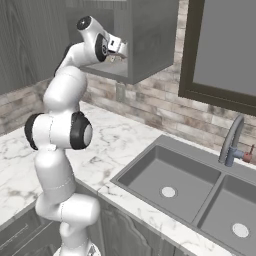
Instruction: Pick up the dish brush and dish brush from the sink, and place them back in the cabinet, and close the cabinet door.
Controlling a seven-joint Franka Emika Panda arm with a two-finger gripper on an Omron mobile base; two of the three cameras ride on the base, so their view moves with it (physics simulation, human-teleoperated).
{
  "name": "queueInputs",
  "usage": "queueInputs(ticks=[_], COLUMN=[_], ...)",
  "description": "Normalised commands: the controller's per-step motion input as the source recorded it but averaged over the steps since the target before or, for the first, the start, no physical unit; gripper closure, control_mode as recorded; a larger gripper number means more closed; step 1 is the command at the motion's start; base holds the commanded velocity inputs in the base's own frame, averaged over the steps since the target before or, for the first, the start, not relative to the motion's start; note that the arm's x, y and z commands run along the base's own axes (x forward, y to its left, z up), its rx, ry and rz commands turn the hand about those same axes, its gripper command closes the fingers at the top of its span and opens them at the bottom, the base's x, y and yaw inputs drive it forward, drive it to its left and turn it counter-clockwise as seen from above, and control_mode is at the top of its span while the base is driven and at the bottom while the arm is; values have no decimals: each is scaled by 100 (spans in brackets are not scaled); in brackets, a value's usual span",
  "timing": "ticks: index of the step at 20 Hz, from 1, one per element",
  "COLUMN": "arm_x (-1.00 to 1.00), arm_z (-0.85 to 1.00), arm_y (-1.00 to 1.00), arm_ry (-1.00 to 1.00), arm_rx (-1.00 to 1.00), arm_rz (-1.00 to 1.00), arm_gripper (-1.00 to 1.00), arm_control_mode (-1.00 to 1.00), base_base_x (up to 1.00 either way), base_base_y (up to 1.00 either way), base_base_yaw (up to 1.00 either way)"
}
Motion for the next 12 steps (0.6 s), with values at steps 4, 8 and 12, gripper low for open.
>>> queueInputs(ticks=[4,8,12], arm_x=[-67,-82,-87], arm_z=[-8,0,5], arm_y=[3,4,4], arm_ry=[-12,-17,-16], arm_rx=[0,0,0], arm_rz=[0,0,0], arm_gripper=[-100,-100,-100], arm_control_mode=[-100,-100,-100], base_base_x=[0,0,0], base_base_y=[0,0,0], base_base_yaw=[0,0,0])
